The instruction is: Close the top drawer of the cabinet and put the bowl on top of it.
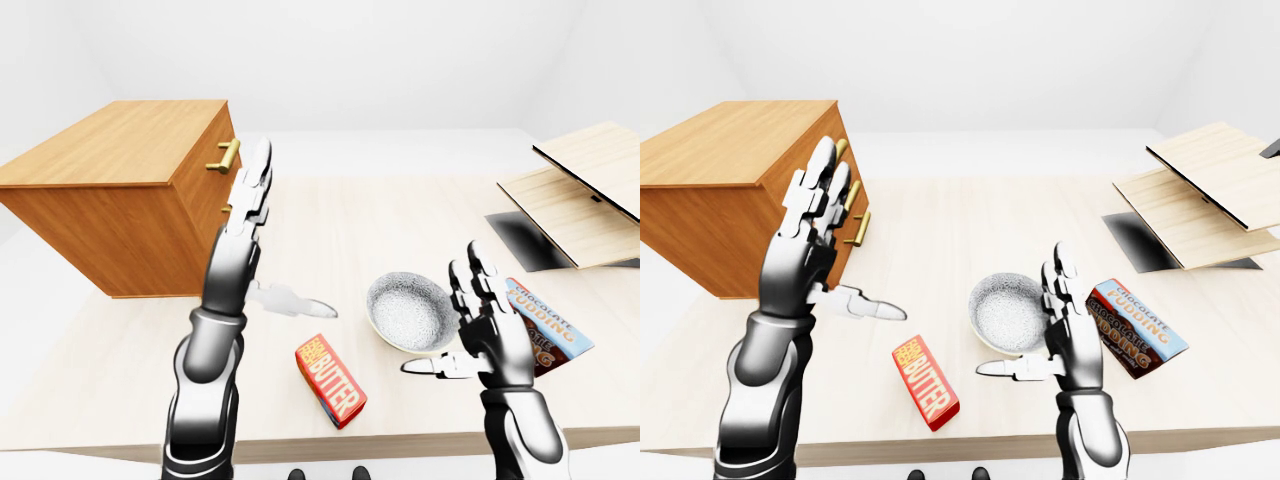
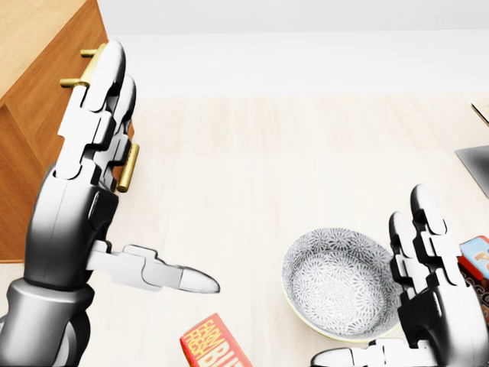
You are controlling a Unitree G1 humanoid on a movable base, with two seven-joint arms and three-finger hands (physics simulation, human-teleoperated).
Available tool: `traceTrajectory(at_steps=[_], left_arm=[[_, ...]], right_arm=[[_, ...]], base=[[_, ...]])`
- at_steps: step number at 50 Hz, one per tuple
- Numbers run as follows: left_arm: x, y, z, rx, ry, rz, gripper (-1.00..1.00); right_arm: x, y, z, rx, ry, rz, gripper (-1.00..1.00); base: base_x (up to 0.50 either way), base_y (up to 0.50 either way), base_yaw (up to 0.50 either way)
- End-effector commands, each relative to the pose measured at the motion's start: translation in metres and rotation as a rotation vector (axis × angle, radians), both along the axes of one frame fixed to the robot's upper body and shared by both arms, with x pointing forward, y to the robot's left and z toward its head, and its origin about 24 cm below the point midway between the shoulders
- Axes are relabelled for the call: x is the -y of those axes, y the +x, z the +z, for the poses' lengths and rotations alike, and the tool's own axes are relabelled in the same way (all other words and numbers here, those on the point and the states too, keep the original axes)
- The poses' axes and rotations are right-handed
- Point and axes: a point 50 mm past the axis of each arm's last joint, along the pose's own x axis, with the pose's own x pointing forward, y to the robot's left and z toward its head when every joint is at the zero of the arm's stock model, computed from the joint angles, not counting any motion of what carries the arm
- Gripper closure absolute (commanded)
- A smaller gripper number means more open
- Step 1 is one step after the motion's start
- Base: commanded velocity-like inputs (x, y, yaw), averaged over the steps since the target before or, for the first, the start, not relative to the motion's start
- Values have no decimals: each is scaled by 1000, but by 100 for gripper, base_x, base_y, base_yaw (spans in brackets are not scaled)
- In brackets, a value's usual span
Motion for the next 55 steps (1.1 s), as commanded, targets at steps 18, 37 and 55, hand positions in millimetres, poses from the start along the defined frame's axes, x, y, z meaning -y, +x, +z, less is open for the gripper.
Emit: traceTrajectory(at_steps=[18, 37, 55], left_arm=[[33, -45, 5, 98, 88, 47, -100], [71, -49, -17, 50, 193, 37, -100], [102, -45, -39, 27, 372, 57, -100]], right_arm=[[23, -22, 23, 98, -3, -28, -100], [35, -35, 36, 168, -16, -64, -100], [43, -40, 47, 225, -22, -96, -100]], base=[[0, 0, 0], [0, 0, 0], [0, 0, 0]])
